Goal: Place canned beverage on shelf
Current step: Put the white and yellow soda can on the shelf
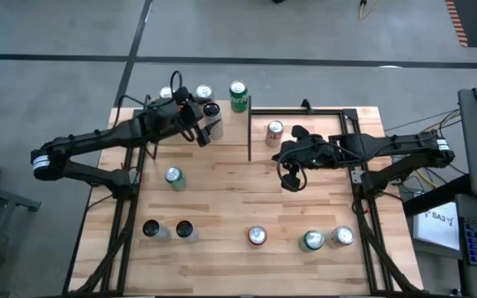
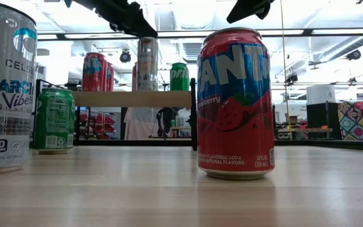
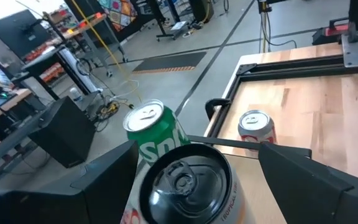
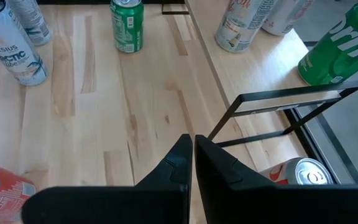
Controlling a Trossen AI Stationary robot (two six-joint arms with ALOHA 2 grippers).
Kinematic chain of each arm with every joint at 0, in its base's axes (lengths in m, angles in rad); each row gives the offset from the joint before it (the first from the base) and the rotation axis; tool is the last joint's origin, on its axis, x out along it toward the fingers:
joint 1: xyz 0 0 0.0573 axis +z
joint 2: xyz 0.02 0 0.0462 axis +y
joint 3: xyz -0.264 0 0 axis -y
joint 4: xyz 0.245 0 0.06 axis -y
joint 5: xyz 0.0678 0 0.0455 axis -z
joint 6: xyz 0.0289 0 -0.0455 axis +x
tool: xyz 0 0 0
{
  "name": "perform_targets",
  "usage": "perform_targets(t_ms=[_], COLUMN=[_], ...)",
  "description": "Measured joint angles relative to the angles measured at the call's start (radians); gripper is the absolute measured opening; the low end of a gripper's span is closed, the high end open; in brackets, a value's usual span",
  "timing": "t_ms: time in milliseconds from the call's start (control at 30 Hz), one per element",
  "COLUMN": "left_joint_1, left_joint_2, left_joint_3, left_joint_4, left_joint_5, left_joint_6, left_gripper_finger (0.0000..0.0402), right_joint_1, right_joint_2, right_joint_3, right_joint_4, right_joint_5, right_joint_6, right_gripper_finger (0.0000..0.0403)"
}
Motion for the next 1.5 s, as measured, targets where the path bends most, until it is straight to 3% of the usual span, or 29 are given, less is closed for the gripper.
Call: perform_targets(t_ms=[1100, 1333, 1500], left_joint_1=[0.026, 0.026, 0.026], left_joint_2=[-0.005, -0.062, -0.07], left_joint_3=[-0.002, -0.003, -0.003], left_joint_4=[0.035, 0.043, 0.043], left_joint_5=[-0.007, 0.074, 0.077], left_joint_6=[-0.148, -0.164, -0.181], left_gripper_finger=[0.0318, 0.0318, 0.0319], right_joint_1=[0.0, 0.0, 0.0], right_joint_2=[0.0, 0.001, 0.001], right_joint_3=[-0.014, -0.043, -0.045], right_joint_4=[0.014, 0.033, 0.041], right_joint_5=[0.0, 0.0, 0.0], right_joint_6=[0.008, 0.007, 0.007], right_gripper_finger=[0.0009, 0.0009, 0.0009])
